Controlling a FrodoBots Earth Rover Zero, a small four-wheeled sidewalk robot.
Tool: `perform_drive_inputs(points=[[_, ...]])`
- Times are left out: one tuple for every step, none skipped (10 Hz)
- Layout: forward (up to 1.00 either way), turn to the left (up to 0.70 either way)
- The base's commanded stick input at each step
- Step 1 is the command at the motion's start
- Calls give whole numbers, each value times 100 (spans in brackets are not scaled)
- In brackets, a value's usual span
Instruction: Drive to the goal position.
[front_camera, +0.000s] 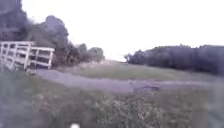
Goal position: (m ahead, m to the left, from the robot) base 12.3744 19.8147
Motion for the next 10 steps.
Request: perform_drive_inputs(points=[[70, -4], [70, -17], [70, -24], [70, -24], [70, -9], [70, 0], [70, 0], [70, 0], [70, 0], [70, 0]])
